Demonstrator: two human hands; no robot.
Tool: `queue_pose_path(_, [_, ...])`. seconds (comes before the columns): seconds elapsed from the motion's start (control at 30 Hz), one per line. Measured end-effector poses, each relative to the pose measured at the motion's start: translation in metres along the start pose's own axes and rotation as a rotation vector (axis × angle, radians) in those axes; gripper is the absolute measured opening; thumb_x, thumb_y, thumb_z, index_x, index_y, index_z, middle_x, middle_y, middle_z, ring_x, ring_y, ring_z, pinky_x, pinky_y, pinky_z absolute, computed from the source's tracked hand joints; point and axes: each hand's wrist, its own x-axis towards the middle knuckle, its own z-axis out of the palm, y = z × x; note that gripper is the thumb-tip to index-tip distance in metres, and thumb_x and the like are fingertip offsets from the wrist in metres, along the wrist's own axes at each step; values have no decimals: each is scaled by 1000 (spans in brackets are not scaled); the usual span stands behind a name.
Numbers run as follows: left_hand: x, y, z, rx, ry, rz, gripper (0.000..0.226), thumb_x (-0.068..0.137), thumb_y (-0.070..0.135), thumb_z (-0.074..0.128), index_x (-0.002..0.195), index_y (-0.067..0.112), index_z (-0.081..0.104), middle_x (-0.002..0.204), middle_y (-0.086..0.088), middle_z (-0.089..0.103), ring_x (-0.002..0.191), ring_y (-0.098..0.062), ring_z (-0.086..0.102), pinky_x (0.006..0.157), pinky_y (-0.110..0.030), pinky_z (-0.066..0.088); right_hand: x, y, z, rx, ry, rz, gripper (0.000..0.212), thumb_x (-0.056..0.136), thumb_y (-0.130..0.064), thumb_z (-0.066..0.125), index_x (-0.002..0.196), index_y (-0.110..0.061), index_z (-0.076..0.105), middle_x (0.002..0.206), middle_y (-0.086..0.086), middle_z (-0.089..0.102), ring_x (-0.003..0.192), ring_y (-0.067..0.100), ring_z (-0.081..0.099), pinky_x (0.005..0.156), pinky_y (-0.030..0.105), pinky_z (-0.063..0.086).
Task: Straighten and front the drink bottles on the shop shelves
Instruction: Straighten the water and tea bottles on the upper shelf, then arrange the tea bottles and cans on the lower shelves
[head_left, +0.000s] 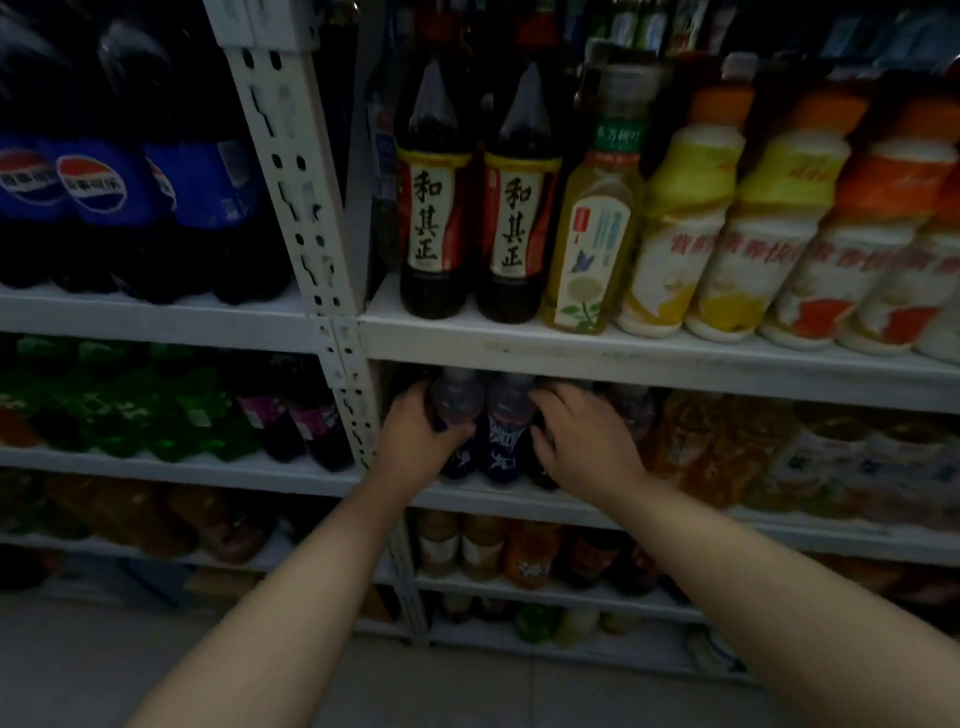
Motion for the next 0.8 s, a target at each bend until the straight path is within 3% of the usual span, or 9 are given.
queue_pose_path(0.07, [12,5,3,45,-16,-7,57,71,28,79,121,19,54,106,9,55,95,-7,51,76,-22,40,8,-5,8,-115,134,-14,40,76,-19,69,115,-11,63,102,12,62,89,34,60,73,39,48])
queue_pose_path(0.17, [23,12,5,117,-65,-29,47,72,30,78,111,23,53,102,7,55,91,-8,50,77,-24,39,15,-11,19,-242,247,14,50,79,-32,68,125,-13,57,108,12,64,97,34,59,85,43,43])
queue_pose_path(0.27, [26,10,3,126,-127,-31,42,73,31,80,105,24,55,101,6,58,91,-9,53,77,-22,40,24,-18,24,-305,159,173,58,81,-50,64,125,-13,56,97,14,67,92,34,62,88,47,29])
queue_pose_path(0.33, [26,8,1,108,-133,-20,43,72,30,81,106,23,55,102,8,58,92,-8,53,77,-20,39,31,-21,24,-261,107,239,56,81,-52,64,120,-13,59,91,14,69,91,35,63,89,48,27])
queue_pose_path(0.47, [28,4,-4,79,-148,-29,56,73,28,82,120,14,55,115,0,60,101,-11,53,83,-21,39,43,-22,21,-61,79,304,42,86,-41,62,122,-18,59,110,14,66,107,36,57,96,54,33])
queue_pose_path(0.67, [33,-2,-10,50,-208,-58,62,73,29,82,125,16,53,124,-4,60,112,-20,56,91,-29,43,47,-17,20,96,95,306,31,90,-32,58,119,-22,60,120,13,61,115,37,50,97,51,35])
queue_pose_path(0.8, [33,-6,-10,48,-206,-41,65,73,33,82,127,18,51,119,4,57,106,-10,51,88,-25,40,47,-13,21,81,20,288,35,93,-32,53,127,-26,55,132,10,54,125,34,43,104,48,32])
